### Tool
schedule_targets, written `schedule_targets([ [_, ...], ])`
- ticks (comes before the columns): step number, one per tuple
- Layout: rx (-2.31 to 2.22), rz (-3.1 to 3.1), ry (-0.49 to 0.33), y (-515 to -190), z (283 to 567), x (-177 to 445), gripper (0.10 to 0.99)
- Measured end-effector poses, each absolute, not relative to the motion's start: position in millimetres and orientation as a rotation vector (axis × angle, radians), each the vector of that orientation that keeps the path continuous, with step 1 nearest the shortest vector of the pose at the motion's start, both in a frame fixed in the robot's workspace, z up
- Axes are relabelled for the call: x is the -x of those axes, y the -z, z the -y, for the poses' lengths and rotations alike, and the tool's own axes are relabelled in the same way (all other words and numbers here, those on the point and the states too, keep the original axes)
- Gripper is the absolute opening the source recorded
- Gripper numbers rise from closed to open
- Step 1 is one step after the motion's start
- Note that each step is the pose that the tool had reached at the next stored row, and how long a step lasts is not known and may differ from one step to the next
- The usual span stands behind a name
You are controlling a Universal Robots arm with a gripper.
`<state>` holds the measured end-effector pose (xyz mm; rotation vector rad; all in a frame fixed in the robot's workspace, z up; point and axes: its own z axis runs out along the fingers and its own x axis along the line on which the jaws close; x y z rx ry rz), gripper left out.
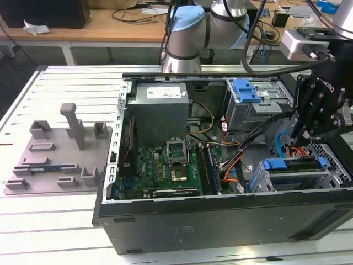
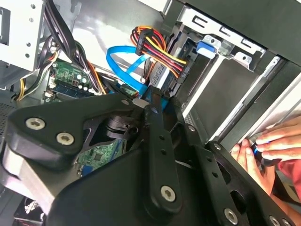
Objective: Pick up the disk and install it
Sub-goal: 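Insert the second disk wire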
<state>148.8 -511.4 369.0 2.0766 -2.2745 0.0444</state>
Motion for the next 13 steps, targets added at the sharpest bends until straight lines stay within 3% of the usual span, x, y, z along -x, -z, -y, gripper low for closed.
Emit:
schedule_targets([
  [13,-2.074,2.262,-0.029,-375.2,515.6,-151.3,0.259],
])
